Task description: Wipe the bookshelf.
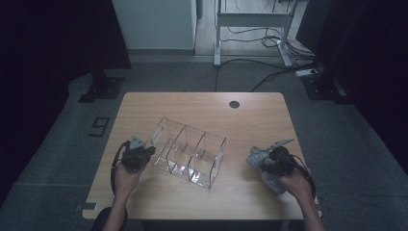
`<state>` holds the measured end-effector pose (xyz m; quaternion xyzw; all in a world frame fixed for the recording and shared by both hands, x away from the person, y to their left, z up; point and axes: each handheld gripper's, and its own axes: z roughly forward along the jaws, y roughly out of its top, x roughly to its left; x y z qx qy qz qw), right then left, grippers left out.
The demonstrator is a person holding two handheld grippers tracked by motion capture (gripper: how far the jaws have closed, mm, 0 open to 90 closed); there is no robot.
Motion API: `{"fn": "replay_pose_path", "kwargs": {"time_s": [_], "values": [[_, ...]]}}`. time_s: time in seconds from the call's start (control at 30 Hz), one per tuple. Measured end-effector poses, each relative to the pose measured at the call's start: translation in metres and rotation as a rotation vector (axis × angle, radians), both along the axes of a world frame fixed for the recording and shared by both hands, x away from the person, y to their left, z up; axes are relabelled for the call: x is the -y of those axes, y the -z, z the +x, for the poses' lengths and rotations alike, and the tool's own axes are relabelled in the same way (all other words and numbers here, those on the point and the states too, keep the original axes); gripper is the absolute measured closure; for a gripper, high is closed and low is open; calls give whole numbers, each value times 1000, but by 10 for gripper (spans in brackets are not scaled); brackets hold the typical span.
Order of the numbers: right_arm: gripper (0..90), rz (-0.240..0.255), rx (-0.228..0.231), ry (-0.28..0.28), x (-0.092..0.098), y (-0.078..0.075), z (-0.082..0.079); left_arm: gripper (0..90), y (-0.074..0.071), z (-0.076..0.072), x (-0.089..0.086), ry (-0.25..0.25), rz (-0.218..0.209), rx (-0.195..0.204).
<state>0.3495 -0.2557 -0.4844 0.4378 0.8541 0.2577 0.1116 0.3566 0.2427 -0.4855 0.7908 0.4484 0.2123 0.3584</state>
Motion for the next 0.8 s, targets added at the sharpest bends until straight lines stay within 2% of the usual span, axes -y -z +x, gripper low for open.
{"fn": "replay_pose_path", "kwargs": {"time_s": [0.2, 0.53, 0.8], "values": [[639, 32, 14, -36, -10, -13, -3, 870, 0, 0, 0, 11, -5, -2], [639, 46, 53, -109, -37, -32, -7, 870, 0, -1, 1, 23, -4, -5], [637, 58, 72, -157, -60, -40, -7, 871, 0, -1, 4, 46, -1, -6]]}}
